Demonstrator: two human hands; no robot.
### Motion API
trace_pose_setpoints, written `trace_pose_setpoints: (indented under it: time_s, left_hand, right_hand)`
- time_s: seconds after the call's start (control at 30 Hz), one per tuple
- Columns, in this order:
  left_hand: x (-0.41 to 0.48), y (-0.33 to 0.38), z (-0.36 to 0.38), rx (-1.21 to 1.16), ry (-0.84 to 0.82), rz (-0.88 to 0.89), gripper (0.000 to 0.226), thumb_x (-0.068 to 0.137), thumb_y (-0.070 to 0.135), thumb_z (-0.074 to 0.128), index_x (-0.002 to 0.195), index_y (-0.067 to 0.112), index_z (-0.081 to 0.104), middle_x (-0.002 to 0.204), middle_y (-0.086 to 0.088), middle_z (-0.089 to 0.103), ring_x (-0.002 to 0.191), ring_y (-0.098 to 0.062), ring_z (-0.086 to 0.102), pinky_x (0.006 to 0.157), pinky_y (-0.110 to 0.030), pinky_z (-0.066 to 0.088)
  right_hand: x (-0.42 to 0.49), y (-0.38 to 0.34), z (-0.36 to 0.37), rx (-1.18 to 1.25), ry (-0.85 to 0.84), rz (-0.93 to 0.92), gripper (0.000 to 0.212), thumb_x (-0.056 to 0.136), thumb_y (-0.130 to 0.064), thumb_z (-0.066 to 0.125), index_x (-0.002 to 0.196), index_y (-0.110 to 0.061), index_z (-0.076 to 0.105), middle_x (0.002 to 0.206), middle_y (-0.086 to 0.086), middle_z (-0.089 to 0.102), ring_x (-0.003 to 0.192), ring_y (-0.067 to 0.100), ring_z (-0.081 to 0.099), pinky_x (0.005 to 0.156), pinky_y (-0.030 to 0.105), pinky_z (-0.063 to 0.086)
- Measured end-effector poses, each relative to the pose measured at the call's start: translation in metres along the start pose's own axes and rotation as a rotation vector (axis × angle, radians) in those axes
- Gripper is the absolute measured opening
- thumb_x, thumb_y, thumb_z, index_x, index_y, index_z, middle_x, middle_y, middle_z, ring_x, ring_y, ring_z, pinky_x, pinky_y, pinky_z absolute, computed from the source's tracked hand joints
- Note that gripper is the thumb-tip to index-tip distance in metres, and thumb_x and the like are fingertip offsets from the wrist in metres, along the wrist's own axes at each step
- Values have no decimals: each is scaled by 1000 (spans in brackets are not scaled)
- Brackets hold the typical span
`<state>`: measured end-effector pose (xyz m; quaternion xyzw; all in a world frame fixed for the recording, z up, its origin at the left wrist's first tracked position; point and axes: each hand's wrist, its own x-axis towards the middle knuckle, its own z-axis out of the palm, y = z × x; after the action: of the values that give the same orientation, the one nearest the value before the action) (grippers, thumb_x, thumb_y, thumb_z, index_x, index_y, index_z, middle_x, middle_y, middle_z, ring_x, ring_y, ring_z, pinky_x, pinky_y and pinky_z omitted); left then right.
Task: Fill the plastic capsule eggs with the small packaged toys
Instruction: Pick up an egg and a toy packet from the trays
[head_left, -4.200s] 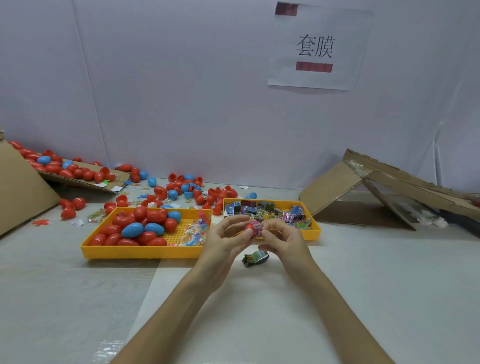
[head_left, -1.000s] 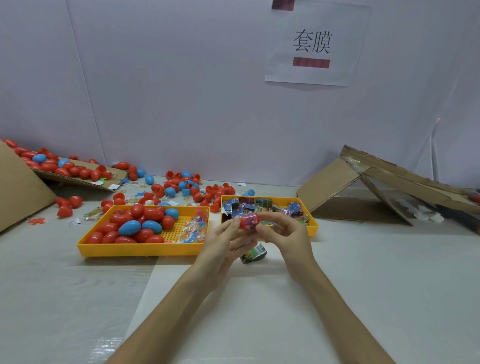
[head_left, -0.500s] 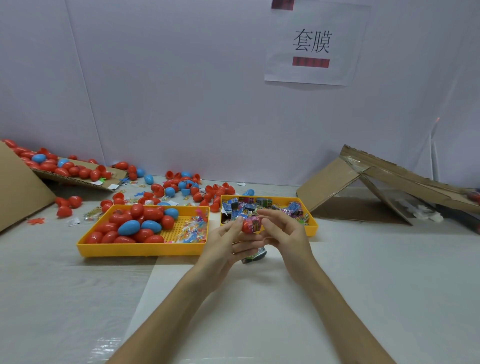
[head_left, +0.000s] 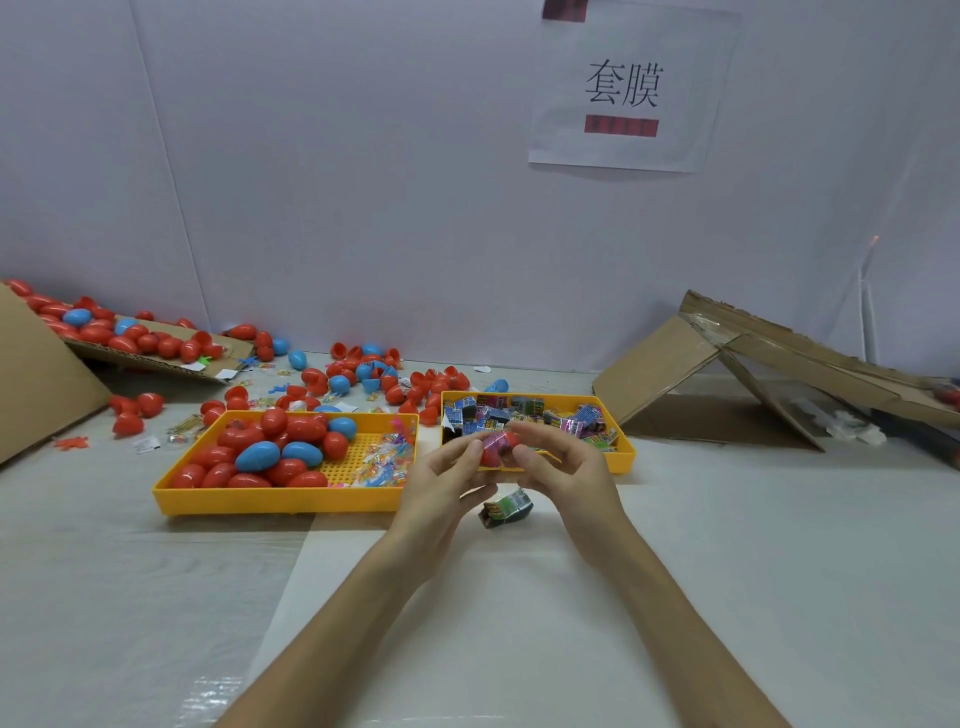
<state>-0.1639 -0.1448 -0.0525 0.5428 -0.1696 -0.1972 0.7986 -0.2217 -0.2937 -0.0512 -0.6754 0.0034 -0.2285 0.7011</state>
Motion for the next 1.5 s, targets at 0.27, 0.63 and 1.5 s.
trace_pose_setpoints:
  time_s: [0.27,0.63,1.5]
  left_hand:
    - [1,1,-4,-63,-17,-2,21,98,12,60,116,14,72,100,4,77,103,-15,73,80,-24,59]
    - [2,2,-4,-156,-29,-4,21,96,7,61,114,9,72,106,-4,77,108,-18,72,82,-22,58]
    - [-2,4,0,-135,-92,32,24,100,11,56,120,8,71,115,-13,74,111,-25,70,85,-26,58]
  right_hand:
    - [-1,-2,1,49,-28,78,32,86,-35,66,115,-24,75,108,3,76,100,22,73,75,25,57]
    - [-2,-4,2,56,-5,-4,26,79,-28,76,105,-23,80,109,4,76,102,25,72,80,32,60]
    - [-4,-7,4,117,-36,23,26,79,-32,75,104,-26,81,111,7,75,103,26,72,81,28,59]
